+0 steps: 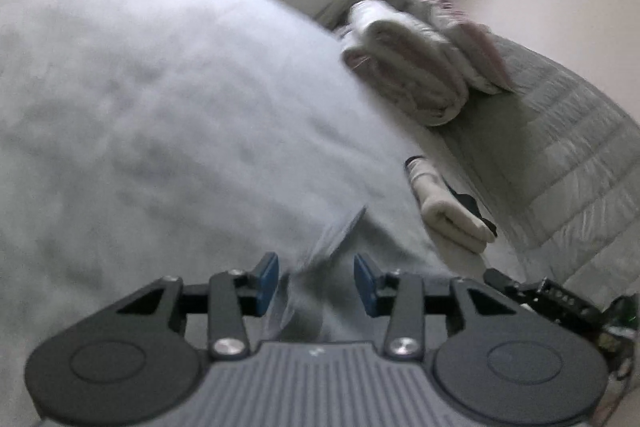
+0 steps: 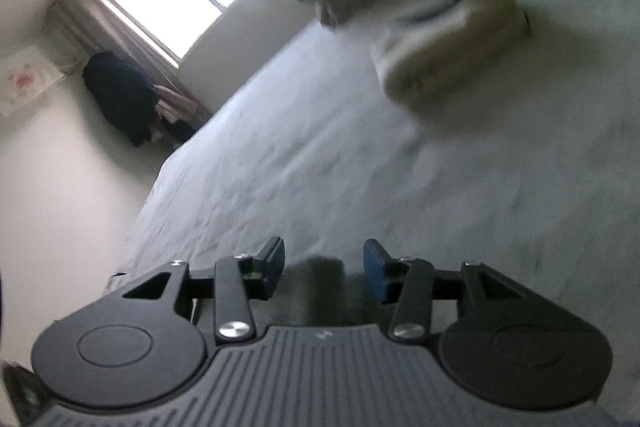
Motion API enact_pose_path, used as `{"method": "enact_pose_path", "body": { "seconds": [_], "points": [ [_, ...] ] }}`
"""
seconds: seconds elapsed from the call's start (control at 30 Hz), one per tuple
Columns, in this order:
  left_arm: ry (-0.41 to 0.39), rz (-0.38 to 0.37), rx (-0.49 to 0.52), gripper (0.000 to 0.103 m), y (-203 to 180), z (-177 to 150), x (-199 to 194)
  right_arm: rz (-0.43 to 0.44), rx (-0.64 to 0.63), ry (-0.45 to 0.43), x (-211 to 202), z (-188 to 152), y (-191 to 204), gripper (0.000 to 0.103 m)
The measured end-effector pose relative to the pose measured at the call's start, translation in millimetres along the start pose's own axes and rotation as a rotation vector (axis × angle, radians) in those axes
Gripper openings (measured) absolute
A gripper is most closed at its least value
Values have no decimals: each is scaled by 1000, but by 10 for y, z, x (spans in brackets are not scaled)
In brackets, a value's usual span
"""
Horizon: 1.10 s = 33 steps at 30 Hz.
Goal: Fold clothes
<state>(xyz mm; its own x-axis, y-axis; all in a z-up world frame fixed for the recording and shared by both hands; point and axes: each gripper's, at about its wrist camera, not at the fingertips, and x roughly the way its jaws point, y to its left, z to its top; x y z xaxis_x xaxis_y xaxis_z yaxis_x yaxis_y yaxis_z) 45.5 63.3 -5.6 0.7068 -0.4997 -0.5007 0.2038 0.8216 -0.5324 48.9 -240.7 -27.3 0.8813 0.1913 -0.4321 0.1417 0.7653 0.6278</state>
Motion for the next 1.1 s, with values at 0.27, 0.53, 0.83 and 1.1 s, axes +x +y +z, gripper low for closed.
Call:
{"method": "enact_pose_path", "body": {
  "seconds": [0.27,0.53,0.83,1.1],
  "points": [
    [45,-111,296,18,-506,31,657,-8,-297,-40,135,-288,427,37],
    [77,-32,385,7,-461,-30,1221,-155,-518,4,492,-482,306,28],
    [102,21,451,6,-535,72,1302,-150,-329,47,376,-281,-146,30],
    [25,63,393,21,-481,131,815,-72,-285,20,-5,-212,-85,37]
  ]
}}
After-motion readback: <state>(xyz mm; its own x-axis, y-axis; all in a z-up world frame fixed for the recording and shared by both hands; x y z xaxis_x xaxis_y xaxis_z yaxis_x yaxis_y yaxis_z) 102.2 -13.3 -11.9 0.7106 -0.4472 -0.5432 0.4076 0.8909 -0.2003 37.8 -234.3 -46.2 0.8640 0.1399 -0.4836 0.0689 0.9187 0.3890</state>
